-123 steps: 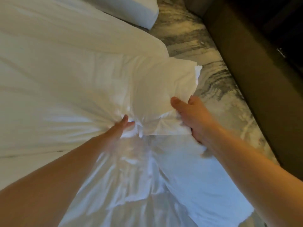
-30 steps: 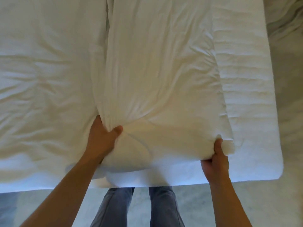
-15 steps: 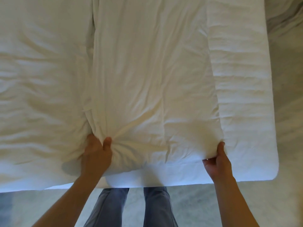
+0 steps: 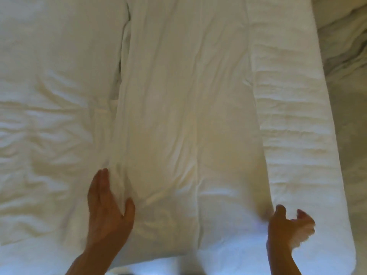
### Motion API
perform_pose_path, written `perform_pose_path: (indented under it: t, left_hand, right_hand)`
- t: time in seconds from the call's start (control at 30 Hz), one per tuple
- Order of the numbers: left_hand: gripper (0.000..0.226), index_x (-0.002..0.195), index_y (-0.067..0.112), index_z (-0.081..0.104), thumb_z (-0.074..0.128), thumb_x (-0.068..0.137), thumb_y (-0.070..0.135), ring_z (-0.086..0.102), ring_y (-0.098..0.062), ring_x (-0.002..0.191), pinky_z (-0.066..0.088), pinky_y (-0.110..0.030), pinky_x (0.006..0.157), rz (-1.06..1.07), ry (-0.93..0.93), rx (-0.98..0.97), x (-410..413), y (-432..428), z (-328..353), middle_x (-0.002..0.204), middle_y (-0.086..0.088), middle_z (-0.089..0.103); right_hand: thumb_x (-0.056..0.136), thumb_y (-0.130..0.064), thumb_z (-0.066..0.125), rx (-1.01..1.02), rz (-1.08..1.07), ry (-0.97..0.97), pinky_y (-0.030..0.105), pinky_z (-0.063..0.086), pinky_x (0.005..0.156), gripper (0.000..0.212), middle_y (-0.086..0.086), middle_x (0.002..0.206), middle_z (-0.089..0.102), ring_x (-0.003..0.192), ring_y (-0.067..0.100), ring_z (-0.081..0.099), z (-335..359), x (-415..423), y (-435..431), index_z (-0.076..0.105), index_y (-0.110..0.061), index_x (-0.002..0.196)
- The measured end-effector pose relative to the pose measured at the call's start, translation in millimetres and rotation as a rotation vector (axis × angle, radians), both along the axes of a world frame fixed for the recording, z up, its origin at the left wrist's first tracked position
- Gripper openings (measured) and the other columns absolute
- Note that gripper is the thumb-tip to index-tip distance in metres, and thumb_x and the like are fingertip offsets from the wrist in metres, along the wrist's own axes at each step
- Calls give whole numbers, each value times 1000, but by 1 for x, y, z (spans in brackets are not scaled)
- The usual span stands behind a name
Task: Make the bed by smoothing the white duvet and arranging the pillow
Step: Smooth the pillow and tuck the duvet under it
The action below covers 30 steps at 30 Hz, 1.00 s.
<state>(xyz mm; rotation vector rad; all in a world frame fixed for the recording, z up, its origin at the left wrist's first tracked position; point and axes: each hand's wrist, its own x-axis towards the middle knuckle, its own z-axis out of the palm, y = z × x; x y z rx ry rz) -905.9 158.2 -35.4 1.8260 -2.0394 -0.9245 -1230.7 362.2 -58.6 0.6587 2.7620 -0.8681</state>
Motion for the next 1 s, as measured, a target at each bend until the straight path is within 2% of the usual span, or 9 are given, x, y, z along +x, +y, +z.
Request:
perform_pose_path:
  t: [0.13, 0.23, 0.33, 0.43, 0.5, 0.6, 0.77, 0.87, 1.0]
  left_hand:
    - [82, 164, 18, 14, 48, 95, 48, 12, -29, 157, 13, -45, 123, -180, 12, -175, -81, -103, 8, 171, -11, 10]
    - [85, 164, 15, 8, 40, 100, 61, 9, -33, 158, 15, -54, 125, -152, -102, -252, -152, -206, 7, 171, -18, 8]
    - [101, 164, 15, -2, 35, 94, 77, 11, -37, 157, 17, -61, 120, -59, -184, -154, -214, -301, -1, 170, -22, 8]
    - [113, 163, 9, -4, 31, 88, 86, 27, -43, 151, 24, -62, 117, 62, -206, 42, -240, -358, -25, 165, -25, 23]
    - [113, 160, 2, 11, 31, 87, 86, 40, -45, 142, 32, -59, 113, 95, -238, 68, -242, -365, -46, 157, -26, 37]
    - [91, 146, 0, 31, 39, 94, 75, 52, -42, 132, 40, -52, 106, 128, -120, 56, -252, -361, -64, 144, -24, 53]
    - [66, 155, 11, 28, 42, 104, 51, 55, -48, 125, 45, -53, 100, 192, -10, -288, -232, -377, -49, 136, -30, 57]
    - [59, 153, 5, 26, 44, 106, 37, 52, -49, 127, 41, -55, 105, 204, -71, -212, -214, -383, -77, 140, -33, 52]
    - [79, 161, 2, 6, 44, 105, 44, 36, -50, 142, 30, -60, 116, 148, -174, -107, -233, -385, -94, 155, -35, 32]
  right_hand:
    - [100, -40, 65, -96, 708, 106, 68, 28, 114, 60, 12, 162, 38, 147, 39, 36, 17, -47, -120, 45, -20, 153]
    - [97, -69, 53, -77, 1008, 69, 71, 23, 115, 76, 4, 174, 19, 156, 35, 25, 18, -91, -228, 29, -39, 162]
    - [90, -83, 44, -7, 1093, -16, 77, 16, 114, 79, -1, 177, 1, 159, 34, 16, 11, -134, -326, 12, -60, 159]
    - [87, -90, 34, 110, 1141, -58, 77, 17, 113, 78, -4, 176, -7, 158, 37, 14, -9, -156, -375, 1, -68, 155]
    - [85, -94, 28, 203, 1173, -57, 76, 20, 113, 79, -5, 175, -8, 158, 37, 13, -28, -157, -379, -5, -70, 153]
    - [82, -96, 24, 245, 1172, -24, 74, 21, 113, 80, -5, 175, -12, 159, 36, 8, -44, -158, -377, -10, -72, 150]
    - [83, -95, 22, 226, 1192, 40, 74, 20, 114, 78, -7, 174, -18, 161, 36, 0, -49, -167, -383, -11, -72, 150]
    - [84, -95, 27, 219, 1236, 18, 75, 22, 114, 78, -9, 173, -24, 161, 35, -2, -63, -169, -383, -13, -74, 147]
    - [84, -94, 32, 156, 1230, 4, 75, 24, 113, 79, -8, 174, -17, 159, 36, 11, -73, -181, -377, -10, -74, 148]
